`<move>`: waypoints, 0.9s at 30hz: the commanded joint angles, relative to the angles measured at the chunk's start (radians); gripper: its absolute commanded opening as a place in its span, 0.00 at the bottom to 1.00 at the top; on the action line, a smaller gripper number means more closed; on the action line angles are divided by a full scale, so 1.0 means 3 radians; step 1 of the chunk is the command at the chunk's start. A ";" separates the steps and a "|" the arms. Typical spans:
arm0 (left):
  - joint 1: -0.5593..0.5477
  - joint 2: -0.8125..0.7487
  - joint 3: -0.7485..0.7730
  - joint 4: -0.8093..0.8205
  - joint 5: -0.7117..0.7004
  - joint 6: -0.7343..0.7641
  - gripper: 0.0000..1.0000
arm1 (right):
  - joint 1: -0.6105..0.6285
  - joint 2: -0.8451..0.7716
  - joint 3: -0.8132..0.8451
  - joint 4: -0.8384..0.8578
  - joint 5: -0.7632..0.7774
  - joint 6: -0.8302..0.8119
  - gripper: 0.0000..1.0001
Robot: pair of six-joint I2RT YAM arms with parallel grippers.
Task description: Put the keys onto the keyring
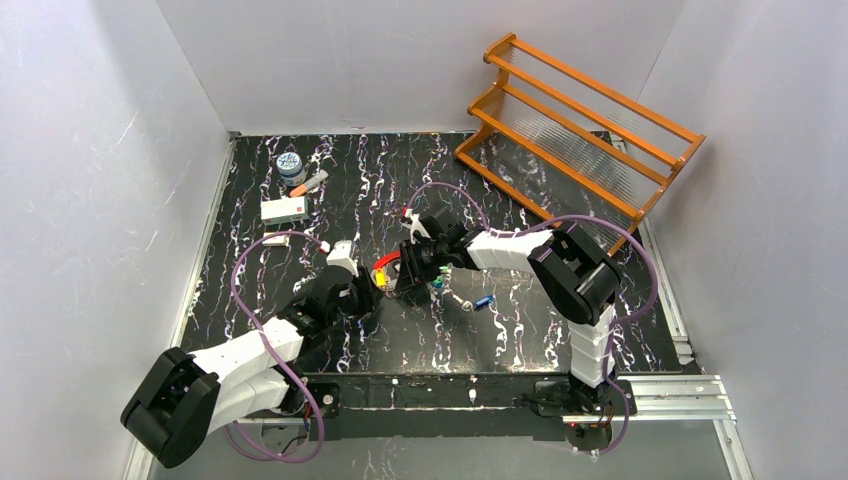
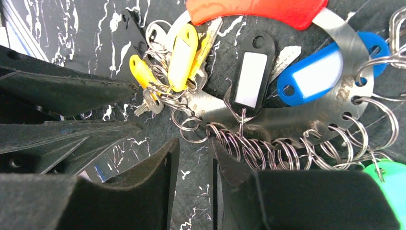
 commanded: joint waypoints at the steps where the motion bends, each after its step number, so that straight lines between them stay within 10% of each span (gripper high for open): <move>1: 0.0009 -0.0033 0.0050 -0.0027 -0.0038 0.0003 0.36 | -0.0005 0.0049 0.0148 -0.0119 0.0107 0.0033 0.37; 27: 0.0009 -0.0011 0.0032 -0.0001 -0.0030 -0.0005 0.36 | -0.0005 -0.0273 0.0018 -0.0160 0.0562 -0.0210 0.33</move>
